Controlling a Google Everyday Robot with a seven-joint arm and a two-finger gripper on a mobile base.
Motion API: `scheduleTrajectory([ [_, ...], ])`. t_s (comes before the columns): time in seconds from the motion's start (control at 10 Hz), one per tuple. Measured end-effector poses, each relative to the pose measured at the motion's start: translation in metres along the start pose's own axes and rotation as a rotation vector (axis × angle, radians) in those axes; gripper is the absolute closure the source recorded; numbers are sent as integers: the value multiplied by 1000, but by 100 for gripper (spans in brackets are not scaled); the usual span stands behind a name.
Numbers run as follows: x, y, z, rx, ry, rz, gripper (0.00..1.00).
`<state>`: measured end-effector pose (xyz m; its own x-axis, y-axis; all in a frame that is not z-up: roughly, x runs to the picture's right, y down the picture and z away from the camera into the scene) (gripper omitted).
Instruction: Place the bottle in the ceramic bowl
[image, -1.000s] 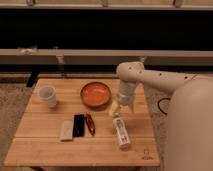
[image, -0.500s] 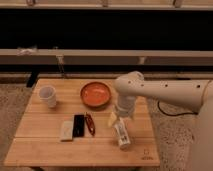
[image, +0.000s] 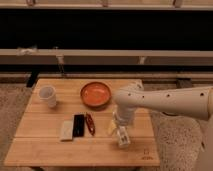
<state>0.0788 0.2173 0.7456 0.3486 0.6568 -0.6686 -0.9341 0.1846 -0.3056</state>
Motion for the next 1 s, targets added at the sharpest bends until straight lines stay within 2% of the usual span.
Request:
scheduleTrajectory([
  [0.4,-12,-2,26,-8,4,-19,20],
  [0.7,-15,-2,44,0,27,-40,22],
  [0.8,-13,-2,49,10,40,-44,30],
  [1.0,-6,-4,54,23,77,-47,51],
])
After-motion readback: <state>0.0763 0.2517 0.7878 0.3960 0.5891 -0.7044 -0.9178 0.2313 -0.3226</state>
